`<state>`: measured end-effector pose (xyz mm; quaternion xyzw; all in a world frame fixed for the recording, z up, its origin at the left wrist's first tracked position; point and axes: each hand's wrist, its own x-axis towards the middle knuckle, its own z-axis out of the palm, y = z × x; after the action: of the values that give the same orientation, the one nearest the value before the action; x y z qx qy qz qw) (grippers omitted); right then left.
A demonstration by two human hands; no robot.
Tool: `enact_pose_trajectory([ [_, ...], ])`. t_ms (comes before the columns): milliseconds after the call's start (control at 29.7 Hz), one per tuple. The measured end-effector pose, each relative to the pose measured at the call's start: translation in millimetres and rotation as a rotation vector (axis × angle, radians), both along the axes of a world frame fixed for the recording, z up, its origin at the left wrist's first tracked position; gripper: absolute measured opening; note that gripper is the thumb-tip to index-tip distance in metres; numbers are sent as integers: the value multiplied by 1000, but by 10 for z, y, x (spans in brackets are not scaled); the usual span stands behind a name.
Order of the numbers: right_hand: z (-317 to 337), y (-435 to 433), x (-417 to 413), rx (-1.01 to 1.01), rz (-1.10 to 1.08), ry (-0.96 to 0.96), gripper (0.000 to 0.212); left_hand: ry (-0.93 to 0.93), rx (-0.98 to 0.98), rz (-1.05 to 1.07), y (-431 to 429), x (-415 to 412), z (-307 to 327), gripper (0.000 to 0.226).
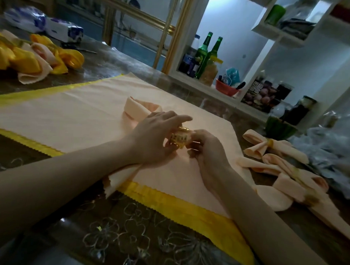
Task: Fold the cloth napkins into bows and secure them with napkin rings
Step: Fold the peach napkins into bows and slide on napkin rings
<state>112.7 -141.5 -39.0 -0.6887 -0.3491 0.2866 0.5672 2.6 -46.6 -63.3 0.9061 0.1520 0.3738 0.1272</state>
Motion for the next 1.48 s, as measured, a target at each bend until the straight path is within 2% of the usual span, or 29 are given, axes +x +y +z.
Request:
enact_pose_trajectory([
  [135, 30, -36, 108, -1, -186, -185, 21, -12, -103, 56, 73, 0, -13, 52],
  [202, 69, -100, 179, -12, -150, -235, 17, -59, -170, 81, 126, 4, -29, 52],
  [270, 123, -167, 220, -97, -25, -324, 16, -46, -170, 112, 148, 8, -40, 52],
  [303, 142, -196, 226, -164, 48, -411, 16, -19, -152, 121, 157, 10, -45, 51],
  [371, 131, -214, 221, -292, 123, -718, 16, 39, -135, 128, 151, 12, -60, 50],
  [438, 80, -186, 199, -276, 75, -1027, 16, 64, -148, 118, 140, 24, -68, 48],
  [472, 88, -145, 172, -202, 65, -1079, 16, 54, -150, 119, 153, 28, -53, 47],
  [539, 113, -37, 112, -108, 142, -1014, 22, 18, -161, 128, 135, 31, -47, 47],
  [640, 83, 163, 61, -103, 236, -962, 30, 23, -171, 129, 124, -3, -53, 52],
  [708, 7, 179, 36, -55, 224, -928, 31, 30, -209, 135, 103, -4, 30, 54],
  [775, -140, 234, 41, 57, 144, -917, 29, 7, -226, 266, 337, 73, 253, 48],
  [843, -211, 237, 32, 85, 129, -991, 25, 147, -259, 385, 553, 185, 456, 50],
  [910, -222, 238, 35, 79, 169, -1027, 37, 416, -346, 442, 700, 329, 506, 60],
  [944, -222, 256, 35, 66, 193, -1039, 46, 522, -382, 461, 736, 373, 471, 57],
  [1011, -207, 263, 27, 10, 223, -1082, 50, 584, -358, 497, 792, 429, 343, 38],
  [1112, -229, 285, 86, -14, 245, -1116, 38, 410, -348, 482, 796, 415, 297, 23],
  [1180, -239, 298, 119, 33, 227, -1022, 28, 283, -422, 394, 756, 332, 338, 21],
  [1281, -221, 296, 139, 130, 90, -842, 26, 155, -482, 269, 666, 101, 473, 20],
  [1382, -206, 275, 127, 201, 4, -771, 27, 128, -516, 146, 509, -77, 432, 16],
  [1483, -209, 263, 72, 210, 85, -822, 31, 165, -421, 91, 422, -126, 306, 12],
])
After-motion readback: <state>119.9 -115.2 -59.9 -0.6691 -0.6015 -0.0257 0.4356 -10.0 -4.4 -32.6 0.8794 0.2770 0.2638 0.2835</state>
